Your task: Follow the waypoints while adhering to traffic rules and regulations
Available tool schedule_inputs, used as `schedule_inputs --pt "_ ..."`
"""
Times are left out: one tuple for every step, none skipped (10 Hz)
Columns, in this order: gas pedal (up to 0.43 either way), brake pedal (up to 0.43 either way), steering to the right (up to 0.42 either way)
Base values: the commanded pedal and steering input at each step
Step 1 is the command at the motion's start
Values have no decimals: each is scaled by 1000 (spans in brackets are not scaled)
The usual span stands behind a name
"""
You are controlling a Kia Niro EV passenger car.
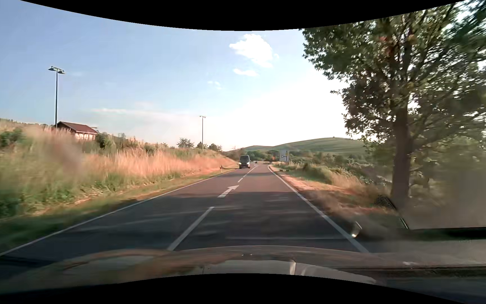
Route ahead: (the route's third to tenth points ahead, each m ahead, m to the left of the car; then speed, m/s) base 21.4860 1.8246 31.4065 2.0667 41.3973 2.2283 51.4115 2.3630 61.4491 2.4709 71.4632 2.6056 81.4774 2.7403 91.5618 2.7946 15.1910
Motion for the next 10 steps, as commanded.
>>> schedule_inputs --pt "0 0 0" --pt "0 0 0" --pt "0 0 0" --pt "0 0 0" --pt "0 0 0" --pt "0 0 0" --pt "0 0 0" --pt "0 0 0" --pt "0 0 0" --pt "0 0 0"
